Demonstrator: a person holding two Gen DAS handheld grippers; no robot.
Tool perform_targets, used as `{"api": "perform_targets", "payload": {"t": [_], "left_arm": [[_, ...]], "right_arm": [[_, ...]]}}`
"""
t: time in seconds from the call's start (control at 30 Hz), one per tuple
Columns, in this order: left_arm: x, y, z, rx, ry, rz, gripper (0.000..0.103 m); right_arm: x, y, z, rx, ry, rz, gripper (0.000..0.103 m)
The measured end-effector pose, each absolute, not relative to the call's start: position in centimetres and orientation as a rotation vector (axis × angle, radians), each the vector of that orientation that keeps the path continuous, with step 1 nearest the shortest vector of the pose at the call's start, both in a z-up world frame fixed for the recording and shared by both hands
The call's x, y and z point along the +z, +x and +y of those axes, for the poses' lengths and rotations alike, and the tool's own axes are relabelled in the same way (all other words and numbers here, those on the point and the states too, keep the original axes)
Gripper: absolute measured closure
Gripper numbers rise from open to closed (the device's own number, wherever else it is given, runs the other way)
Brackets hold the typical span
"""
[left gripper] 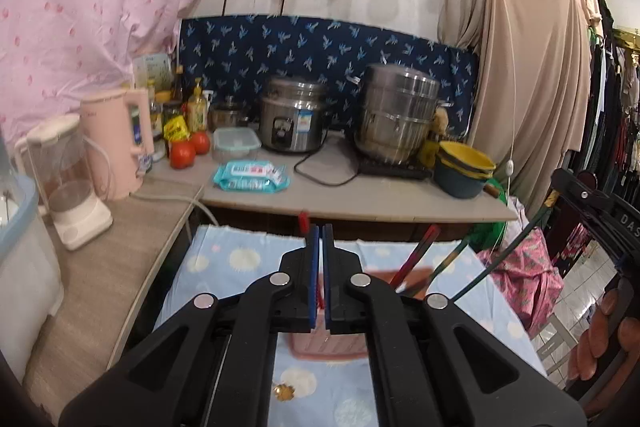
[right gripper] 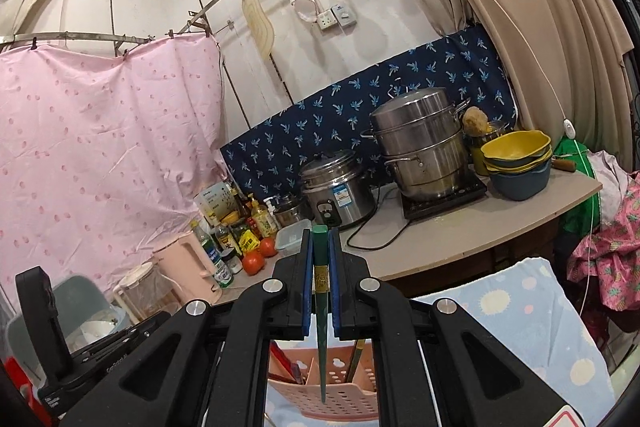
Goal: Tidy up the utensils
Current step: 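Lower the open left tool over the gold spoon while the right tool holds the chopstick above the basket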
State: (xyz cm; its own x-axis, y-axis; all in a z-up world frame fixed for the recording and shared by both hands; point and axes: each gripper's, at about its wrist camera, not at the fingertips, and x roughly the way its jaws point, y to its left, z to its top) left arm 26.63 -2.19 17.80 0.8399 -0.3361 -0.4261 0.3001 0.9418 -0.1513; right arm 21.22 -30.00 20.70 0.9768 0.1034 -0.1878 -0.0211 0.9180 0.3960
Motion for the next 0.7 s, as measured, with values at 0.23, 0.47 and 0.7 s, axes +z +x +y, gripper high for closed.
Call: {"api": "perform_targets", "payload": {"t": [0.23, 0.47, 0.7], "left_arm": [[9.6, 26.1, 0.6, -0.297, -0.108, 0.642, 0.101], [1.1, 25.7, 0.9, -0.277, -0.143, 0.832, 0.081], [-2.4, 26.2, 0.6, -0.250, -0.167, 0.894, 0.058]], "right_arm": [[16.0, 18.8, -29.0, 0.076, 0.407, 0.300, 0.096], [13.2, 16.8, -28.0, 0.064, 0.391, 0.361, 0.096], [11.7, 16.2, -27.0, 0.063, 0.370, 0.390, 0.096]]}}
